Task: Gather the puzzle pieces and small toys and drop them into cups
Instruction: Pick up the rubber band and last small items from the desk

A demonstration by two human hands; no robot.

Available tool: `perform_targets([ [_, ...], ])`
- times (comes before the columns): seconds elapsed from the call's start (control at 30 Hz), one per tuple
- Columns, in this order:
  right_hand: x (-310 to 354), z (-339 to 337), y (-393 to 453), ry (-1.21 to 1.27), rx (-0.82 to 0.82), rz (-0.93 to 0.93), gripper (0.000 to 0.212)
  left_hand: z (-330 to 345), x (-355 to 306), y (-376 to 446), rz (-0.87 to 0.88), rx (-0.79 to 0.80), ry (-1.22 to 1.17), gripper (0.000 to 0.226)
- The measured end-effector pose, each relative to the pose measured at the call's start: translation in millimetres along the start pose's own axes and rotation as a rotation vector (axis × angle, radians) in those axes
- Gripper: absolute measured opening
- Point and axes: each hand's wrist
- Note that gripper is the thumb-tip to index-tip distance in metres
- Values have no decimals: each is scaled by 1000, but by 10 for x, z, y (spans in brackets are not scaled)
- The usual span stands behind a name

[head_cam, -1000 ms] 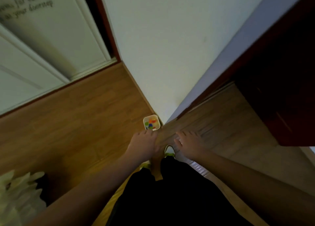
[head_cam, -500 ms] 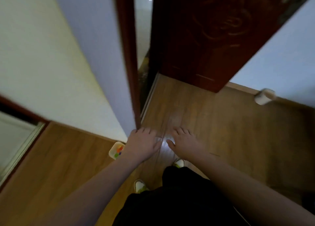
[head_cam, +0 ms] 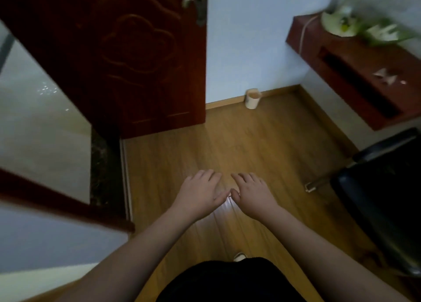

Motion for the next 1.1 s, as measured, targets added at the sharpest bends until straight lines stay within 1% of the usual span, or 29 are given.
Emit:
perform_targets([
  [0.13, -778, -179, 6, 59, -66, 159, 54, 119, -513, 611, 101, 2, 59, 63],
  [0.23, -1212, -270, -3, 81, -83, 244, 54, 194, -808, 960, 185, 11, 112, 65],
  [0.4, -1659, -383, 66, 71, -177, 331, 56, 366, -1132, 1441, 290, 28, 162, 68],
  [0.47, -1776, -424, 137, 88, -190, 365, 57, 420, -1214, 1604, 325, 54, 166, 69],
  [0.6, -1961, -433, 343, 95, -212, 408, 57, 503, -1282, 2037, 406, 86, 149, 70],
  [0.8, -2260, -486, 917, 77, -222, 520, 56, 631, -1171, 2961, 503, 59, 80, 60],
  [0.97, -2406, -742, 1454, 108, -283, 669, 56, 424, -1075, 3849, 625, -10, -2, 50],
  [1.1, -2617, -911, 1690, 107, -332, 773, 56, 266, -1124, 4515, 695, -52, -24, 50],
])
Point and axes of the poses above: each hand's wrist, its own y-axis towards the middle knuckle, its own z-axis out of the palm, x = y × z, and after that the axes turned 11 degrees about -x, right-handed
